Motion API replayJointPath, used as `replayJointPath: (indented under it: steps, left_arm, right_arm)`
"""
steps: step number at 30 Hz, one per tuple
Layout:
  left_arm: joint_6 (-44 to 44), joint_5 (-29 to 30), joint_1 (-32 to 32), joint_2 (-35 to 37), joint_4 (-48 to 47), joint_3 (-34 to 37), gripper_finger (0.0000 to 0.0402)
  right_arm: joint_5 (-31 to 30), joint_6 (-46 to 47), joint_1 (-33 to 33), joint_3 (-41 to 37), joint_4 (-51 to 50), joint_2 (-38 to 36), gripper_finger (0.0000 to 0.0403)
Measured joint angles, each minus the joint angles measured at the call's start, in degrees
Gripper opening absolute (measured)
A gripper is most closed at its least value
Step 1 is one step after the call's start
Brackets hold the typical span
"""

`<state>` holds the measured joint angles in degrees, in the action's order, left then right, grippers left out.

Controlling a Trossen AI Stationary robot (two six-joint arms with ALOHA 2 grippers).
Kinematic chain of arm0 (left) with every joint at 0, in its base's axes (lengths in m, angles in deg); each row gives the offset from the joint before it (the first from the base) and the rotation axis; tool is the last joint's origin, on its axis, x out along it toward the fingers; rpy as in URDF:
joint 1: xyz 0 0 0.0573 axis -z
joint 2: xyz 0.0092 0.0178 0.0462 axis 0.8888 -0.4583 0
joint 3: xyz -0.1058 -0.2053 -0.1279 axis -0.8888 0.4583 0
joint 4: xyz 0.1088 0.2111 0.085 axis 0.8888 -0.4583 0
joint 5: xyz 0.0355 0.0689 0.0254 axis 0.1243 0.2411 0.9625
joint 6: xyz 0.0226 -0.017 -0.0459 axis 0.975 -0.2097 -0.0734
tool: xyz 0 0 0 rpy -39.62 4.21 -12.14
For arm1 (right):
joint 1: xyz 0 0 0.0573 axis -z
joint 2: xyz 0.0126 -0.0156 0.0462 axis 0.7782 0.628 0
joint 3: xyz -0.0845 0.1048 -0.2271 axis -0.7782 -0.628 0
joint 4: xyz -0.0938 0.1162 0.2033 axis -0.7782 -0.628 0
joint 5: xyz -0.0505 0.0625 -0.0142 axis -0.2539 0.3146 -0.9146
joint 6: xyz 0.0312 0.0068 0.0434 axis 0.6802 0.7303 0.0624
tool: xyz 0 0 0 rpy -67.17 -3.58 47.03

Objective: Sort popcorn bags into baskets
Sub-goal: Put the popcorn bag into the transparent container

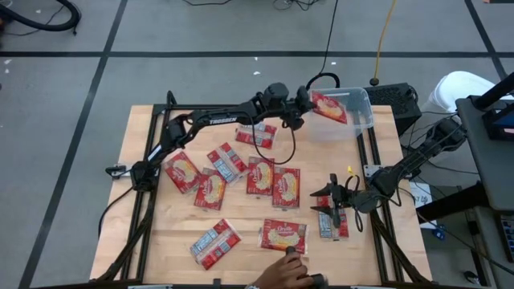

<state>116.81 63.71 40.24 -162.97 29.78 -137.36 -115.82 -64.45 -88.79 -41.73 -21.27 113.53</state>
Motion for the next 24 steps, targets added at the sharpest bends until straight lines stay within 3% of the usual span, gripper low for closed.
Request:
replayJointPath:
  steps: [6,17,21,24]
  left_arm:
    - [-0.24,0.75,0.0,0.0,-1.24,0.0,0.0057]
    - [-6.89,2.93,0.33,0.02,-1.97,0.0,0.0209]
    - [-9.53,4.87,1.11,0.02,-1.78,0.0,0.0239]
    - [-9.28,9.73,2.06,0.42,-2.28,0.0,0.0243]
  right_arm:
    - [0.0,-0.04,0.02,0.0,-0.35,0.0,0.0208]
    - [0.0,0.02,0.02,0.0,-1.01,0.0,0.0208]
    - [0.0,0.84,0.02,0.0,-1.26,0.0,0.0208]
    - [0.14,2.72,0.02,0.0,-2.05,0.0,0.0208]
